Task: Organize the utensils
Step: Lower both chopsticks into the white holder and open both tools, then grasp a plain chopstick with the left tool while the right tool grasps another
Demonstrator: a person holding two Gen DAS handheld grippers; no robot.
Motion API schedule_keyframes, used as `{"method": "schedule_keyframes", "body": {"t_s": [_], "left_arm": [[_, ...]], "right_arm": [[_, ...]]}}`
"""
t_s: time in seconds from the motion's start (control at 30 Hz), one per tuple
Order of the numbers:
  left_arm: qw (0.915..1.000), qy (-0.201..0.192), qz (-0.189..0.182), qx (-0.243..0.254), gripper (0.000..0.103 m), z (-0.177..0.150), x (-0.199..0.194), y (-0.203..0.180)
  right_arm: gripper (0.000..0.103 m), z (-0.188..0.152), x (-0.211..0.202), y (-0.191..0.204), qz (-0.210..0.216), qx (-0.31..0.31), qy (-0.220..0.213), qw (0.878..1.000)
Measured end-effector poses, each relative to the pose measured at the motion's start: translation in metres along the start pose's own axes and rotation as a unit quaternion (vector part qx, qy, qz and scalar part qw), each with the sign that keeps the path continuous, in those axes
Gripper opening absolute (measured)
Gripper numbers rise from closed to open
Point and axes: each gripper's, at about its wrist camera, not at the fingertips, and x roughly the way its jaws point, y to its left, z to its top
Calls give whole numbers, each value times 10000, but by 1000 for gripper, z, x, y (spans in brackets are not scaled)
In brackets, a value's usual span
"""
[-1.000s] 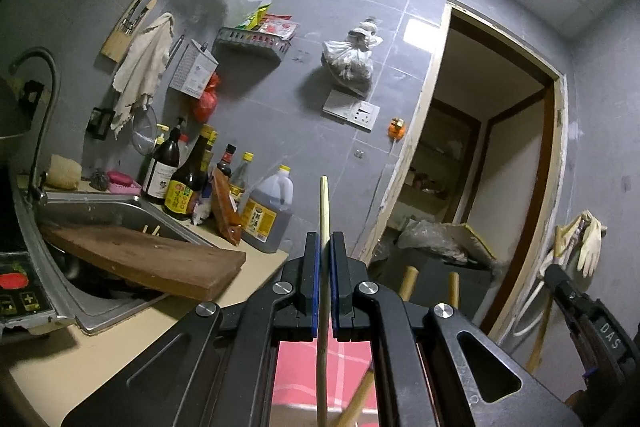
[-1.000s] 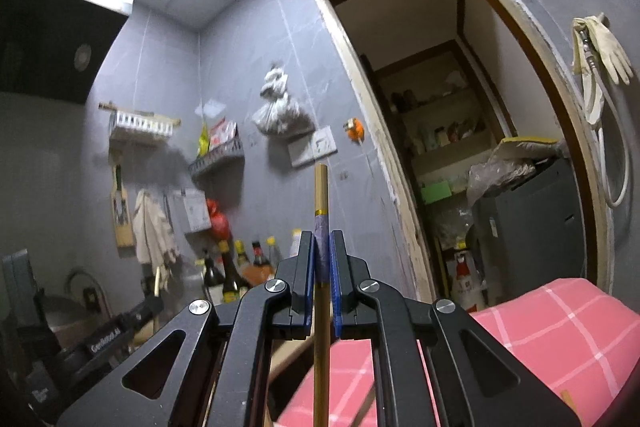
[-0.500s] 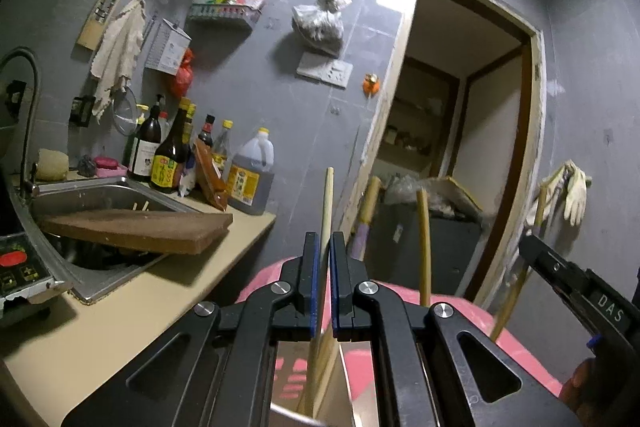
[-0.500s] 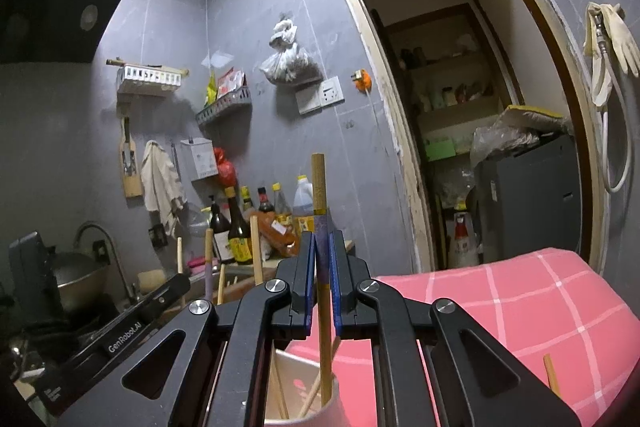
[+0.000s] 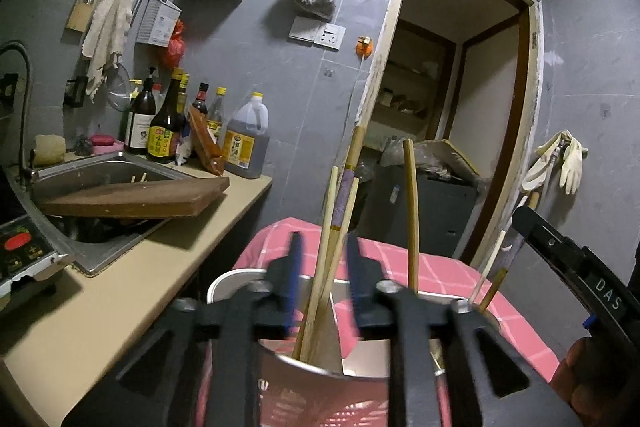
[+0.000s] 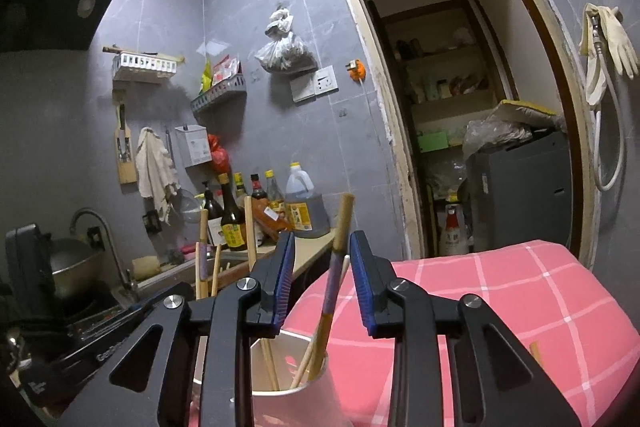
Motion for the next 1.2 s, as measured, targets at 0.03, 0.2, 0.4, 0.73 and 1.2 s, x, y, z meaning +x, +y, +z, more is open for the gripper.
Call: {"method": "schedule_keyframes", "body": {"t_s": [0.03, 0.2, 0.4, 0.73, 1.2], "left_arm": [[10000, 0, -1, -44, 35, 1, -2, 0], [9999, -77, 127, 12, 47, 8, -14, -7], [9994, -261, 199, 91, 76, 18, -31, -19], [9982, -580, -54, 153, 100, 23, -61, -48], [9965, -53, -707, 441, 101, -15, -65, -114]], "right_arm": [[28, 0, -1, 0, -20, -28, -9, 10000], [50, 5, -13, 0, -107, -133, -169, 9997], [86, 18, -34, -7, -285, -216, -444, 9984], [103, 37, -92, -30, -490, -437, -587, 9961], [103, 26, -154, -74, -1205, -874, -59, 9888]]}}
